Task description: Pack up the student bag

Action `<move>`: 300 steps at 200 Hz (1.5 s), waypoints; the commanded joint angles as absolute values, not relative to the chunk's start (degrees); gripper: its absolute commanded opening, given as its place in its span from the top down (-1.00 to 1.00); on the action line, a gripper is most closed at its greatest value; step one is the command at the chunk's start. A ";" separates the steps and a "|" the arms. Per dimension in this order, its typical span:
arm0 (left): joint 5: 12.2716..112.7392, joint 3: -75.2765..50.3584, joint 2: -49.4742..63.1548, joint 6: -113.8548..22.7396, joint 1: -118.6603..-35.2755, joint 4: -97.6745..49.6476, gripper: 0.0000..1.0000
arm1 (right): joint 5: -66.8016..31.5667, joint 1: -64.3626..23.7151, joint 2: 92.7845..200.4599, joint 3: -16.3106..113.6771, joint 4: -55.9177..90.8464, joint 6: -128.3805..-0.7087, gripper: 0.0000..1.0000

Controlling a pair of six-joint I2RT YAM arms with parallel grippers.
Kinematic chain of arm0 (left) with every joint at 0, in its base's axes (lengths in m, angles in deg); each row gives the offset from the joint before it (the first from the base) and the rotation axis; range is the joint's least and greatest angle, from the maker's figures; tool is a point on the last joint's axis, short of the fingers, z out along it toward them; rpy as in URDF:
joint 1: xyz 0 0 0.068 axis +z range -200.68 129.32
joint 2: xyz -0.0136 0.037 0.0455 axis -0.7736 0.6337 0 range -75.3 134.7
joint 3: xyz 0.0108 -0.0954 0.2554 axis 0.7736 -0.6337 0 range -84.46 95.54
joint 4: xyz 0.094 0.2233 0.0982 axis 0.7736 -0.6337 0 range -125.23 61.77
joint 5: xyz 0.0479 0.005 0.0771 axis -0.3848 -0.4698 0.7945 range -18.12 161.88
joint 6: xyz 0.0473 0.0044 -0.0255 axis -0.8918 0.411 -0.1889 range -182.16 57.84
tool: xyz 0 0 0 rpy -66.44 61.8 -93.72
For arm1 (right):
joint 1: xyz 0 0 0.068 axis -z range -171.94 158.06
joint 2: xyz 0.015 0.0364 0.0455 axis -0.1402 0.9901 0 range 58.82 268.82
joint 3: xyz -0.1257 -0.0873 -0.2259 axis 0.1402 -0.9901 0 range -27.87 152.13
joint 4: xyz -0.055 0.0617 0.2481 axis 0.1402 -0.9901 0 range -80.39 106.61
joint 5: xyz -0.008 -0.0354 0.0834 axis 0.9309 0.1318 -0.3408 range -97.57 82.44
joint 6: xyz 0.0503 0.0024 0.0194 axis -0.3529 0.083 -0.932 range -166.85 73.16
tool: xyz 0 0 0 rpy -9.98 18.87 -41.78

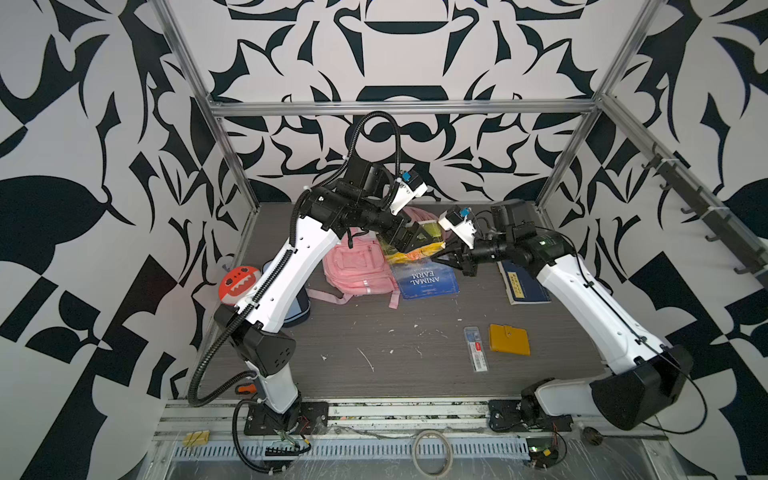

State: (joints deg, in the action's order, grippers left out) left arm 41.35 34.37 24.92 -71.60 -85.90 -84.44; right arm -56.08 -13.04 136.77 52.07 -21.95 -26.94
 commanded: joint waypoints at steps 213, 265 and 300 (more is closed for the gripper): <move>37.53 15.24 21.98 -32.66 -77.07 -63.84 1.00 | -45.54 -0.30 123.84 37.52 6.82 -63.78 -0.67; 33.38 7.27 18.85 -18.10 -72.62 -48.54 1.00 | -41.26 -1.95 117.93 12.03 33.32 -94.79 -0.72; 31.17 6.22 18.67 -14.50 -72.51 -45.09 1.00 | -45.65 -6.32 127.01 10.85 44.04 -97.82 -0.76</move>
